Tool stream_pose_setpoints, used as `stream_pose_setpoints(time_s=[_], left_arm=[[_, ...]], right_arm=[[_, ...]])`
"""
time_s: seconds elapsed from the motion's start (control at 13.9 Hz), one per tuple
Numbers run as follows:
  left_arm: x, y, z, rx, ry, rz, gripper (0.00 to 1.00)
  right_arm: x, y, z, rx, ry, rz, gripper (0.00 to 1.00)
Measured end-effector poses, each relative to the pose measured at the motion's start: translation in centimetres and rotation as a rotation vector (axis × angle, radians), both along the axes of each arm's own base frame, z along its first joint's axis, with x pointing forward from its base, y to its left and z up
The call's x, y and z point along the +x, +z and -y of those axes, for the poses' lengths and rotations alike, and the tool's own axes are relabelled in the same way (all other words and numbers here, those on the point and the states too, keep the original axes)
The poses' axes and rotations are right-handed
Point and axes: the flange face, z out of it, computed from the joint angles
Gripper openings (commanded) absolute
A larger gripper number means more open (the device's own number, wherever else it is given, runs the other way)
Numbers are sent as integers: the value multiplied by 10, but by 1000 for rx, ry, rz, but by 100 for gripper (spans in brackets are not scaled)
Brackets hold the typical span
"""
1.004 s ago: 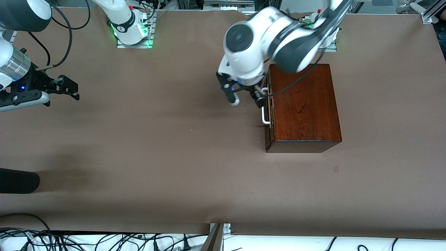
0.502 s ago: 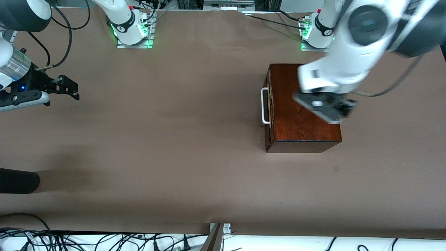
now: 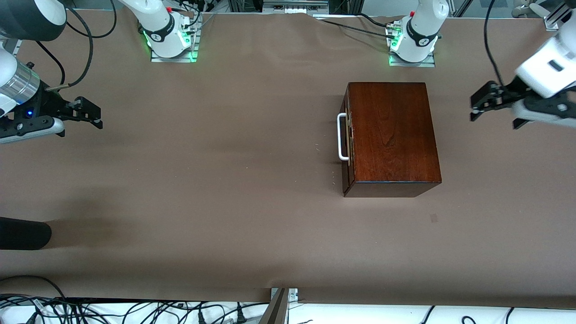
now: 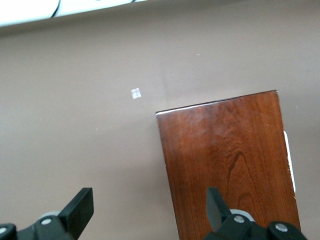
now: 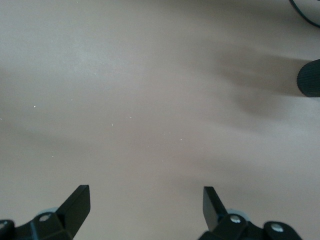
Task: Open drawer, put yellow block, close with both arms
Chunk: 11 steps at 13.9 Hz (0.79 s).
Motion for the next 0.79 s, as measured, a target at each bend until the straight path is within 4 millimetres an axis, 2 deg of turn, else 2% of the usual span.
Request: stream_pose_setpoints(time_s=[0.14,0.36,0.79], left_arm=[[-12,-8,-1,3,27,-21,100],[-15,-30,-3,5,44,-60,100],[-14,-36,-8,5,58,-74,100]], right_arm=[[0,0,0,0,0,0,100],[0,0,0,0,0,0,100],[0,0,0,0,0,0,100]])
